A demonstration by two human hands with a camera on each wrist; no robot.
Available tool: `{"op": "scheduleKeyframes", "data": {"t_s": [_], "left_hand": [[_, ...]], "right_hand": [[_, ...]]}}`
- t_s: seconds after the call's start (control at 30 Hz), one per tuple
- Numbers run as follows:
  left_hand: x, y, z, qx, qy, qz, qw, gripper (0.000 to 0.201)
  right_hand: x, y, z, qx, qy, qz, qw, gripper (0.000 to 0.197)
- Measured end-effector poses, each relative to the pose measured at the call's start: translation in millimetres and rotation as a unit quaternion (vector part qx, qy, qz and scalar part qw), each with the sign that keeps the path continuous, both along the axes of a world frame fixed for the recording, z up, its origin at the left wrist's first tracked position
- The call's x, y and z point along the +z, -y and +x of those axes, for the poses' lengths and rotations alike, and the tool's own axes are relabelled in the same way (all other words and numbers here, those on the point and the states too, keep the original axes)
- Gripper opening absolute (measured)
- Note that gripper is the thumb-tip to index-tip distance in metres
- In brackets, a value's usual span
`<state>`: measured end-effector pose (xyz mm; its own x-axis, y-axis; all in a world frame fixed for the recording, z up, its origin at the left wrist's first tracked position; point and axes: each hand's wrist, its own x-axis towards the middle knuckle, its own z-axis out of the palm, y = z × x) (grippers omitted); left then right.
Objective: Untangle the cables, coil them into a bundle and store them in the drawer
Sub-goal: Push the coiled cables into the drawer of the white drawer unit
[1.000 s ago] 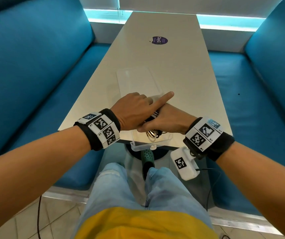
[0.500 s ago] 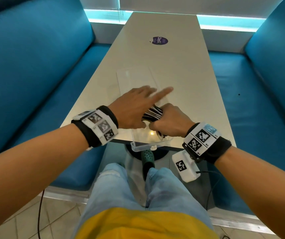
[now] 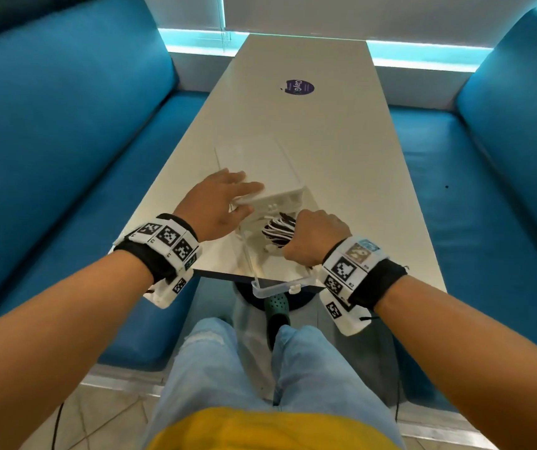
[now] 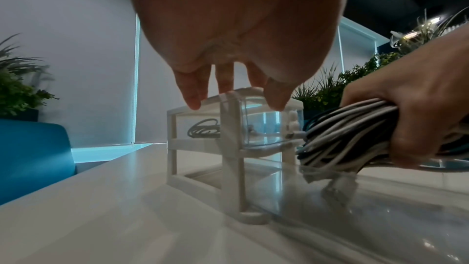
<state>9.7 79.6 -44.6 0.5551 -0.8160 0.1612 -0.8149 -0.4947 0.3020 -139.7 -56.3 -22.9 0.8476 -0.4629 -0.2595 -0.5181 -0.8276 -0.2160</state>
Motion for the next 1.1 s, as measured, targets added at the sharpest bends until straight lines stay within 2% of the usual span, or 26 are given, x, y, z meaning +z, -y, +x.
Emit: {"op": "scheduleKeyframes", "data": {"t_s": [0.1, 0.2, 0.37, 0.53, 0.7, 0.9, 0.97, 1.1], "left_hand": [[-3.6, 3.1, -7.7, 0.011, 0.039, -0.027, 0.999, 0.059], [-14.1, 10.1, -12.5, 0.028, 0.076, -0.029, 0.996, 0.071], [-26.9, 14.4, -15.9, 0.056, 0.08, -0.024, 0.995, 0.089], [-34.0, 17.3, -21.1, 0.101, 0.043, -0.043, 0.993, 0.093], [-34.4, 19.9, -22.2, 0.118, 0.059, -0.029, 0.991, 0.096], [-38.6, 21.2, -23.0, 0.131, 0.086, -0.03, 0.987, 0.097], [-39.0, 21.3, -23.4, 0.127, 0.094, -0.034, 0.987, 0.095], [-43.4, 15.6, -19.6, 0.092, 0.094, -0.096, 0.987, 0.083]], "right_hand": [[-12.2, -12.3, 7.4, -0.01, 0.013, 0.009, 1.0, 0.02], [-28.4, -27.5, 11.5, -0.03, 0.021, 0.044, 0.998, 0.022], [-37.2, -28.5, 16.9, -0.013, 0.014, -0.018, 1.0, 0.026], [-51.0, -24.6, 14.5, -0.016, 0.026, -0.031, 0.999, 0.071], [-47.0, -11.1, 0.8, 0.022, 0.063, 0.066, 0.996, 0.098], [-44.7, -18.8, -25.8, 0.08, 0.102, 0.0, 0.992, 0.07], [-45.9, -16.4, -26.1, 0.093, 0.092, -0.008, 0.991, 0.064], [-42.3, -13.2, -23.7, 0.123, 0.045, -0.113, 0.985, 0.059]]}}
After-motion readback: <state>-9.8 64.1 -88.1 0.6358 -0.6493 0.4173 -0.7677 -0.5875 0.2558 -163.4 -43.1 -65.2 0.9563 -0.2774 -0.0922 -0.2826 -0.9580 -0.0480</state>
